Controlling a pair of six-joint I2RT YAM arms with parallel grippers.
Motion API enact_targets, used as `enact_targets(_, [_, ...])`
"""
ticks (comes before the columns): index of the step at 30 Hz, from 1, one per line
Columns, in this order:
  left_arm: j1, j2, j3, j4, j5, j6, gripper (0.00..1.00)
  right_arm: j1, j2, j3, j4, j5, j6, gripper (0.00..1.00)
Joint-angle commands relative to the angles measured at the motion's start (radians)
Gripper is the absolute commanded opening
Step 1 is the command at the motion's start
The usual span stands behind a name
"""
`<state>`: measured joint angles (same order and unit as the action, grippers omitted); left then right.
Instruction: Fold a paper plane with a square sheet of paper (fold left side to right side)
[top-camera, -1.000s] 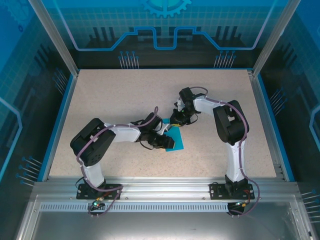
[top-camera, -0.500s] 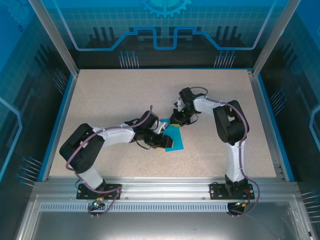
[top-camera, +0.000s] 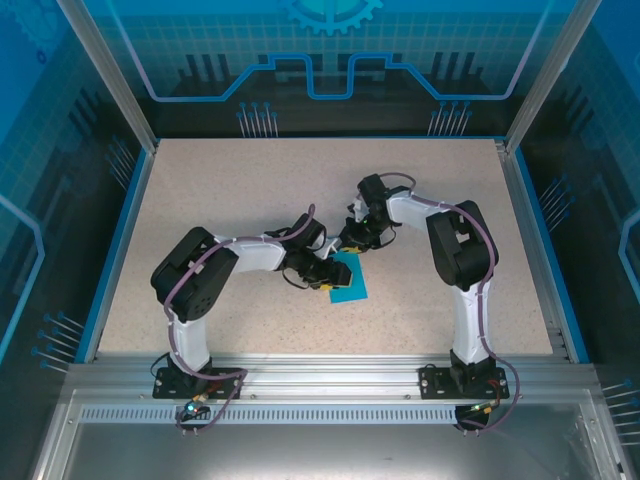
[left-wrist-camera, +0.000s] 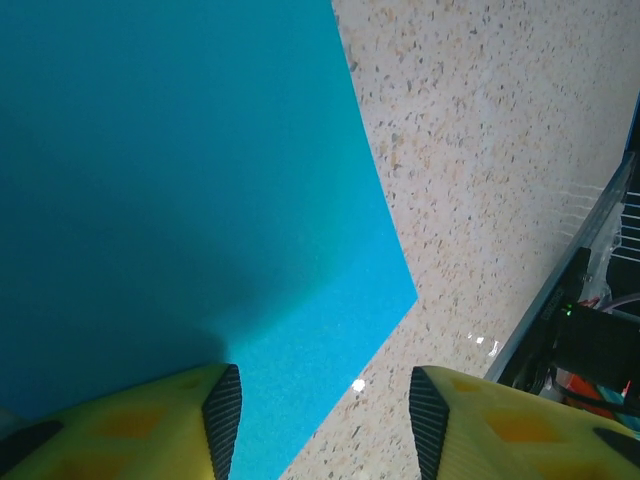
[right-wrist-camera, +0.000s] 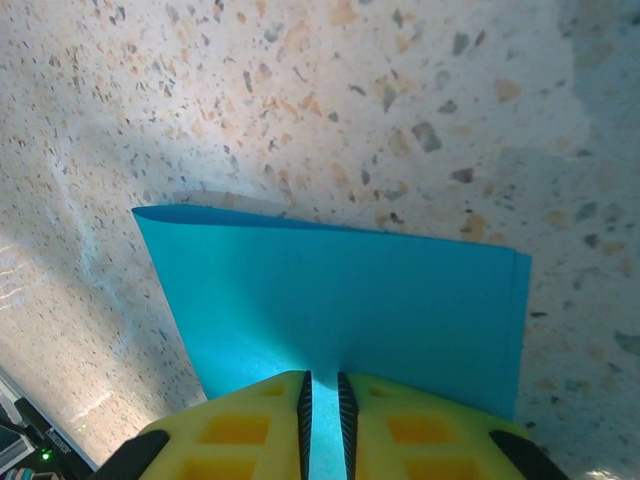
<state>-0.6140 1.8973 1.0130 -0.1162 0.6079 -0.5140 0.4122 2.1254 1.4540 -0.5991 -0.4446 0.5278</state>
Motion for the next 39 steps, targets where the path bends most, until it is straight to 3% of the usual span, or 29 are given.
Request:
enact_targets(1, [-0.005,0.028,0.000,-0.041,-0.020,0.022,0.51,0.018,-0.049,0.072,-0.111,0.048,-0.051,0.23])
enact_targets(5, [-0.004,0.022,-0.008,-0.058,-0.029,0.022,0.51,-0.006,-0.131,0.116,-0.177,0.081,-0.100,0.36])
enact_targets(9, [-0.004,0.010,-0.006,-0.072,-0.043,0.018,0.51,-0.034,-0.253,0.011,-0.189,0.092,-0.113,0.38])
enact_targets(13, [-0.007,-0.002,-0.001,-0.083,-0.064,0.014,0.51,-0.037,-0.413,-0.210,-0.150,0.153,-0.105,0.19])
enact_targets(17, [-0.008,-0.006,0.004,-0.101,-0.083,0.016,0.50,-0.018,-0.515,-0.415,-0.034,0.066,-0.087,0.13])
enact_targets(22, [-0.011,-0.006,0.014,-0.119,-0.100,0.011,0.50,0.046,-0.483,-0.534,0.104,-0.003,-0.036,0.12])
enact_targets(27, [-0.016,-0.007,0.022,-0.125,-0.115,0.002,0.50,0.060,-0.423,-0.549,0.199,-0.044,0.013,0.12])
enact_targets(39, [-0.016,-0.051,0.070,-0.125,-0.105,-0.017,0.51,0.048,-0.262,-0.478,0.030,0.052,-0.038,0.12])
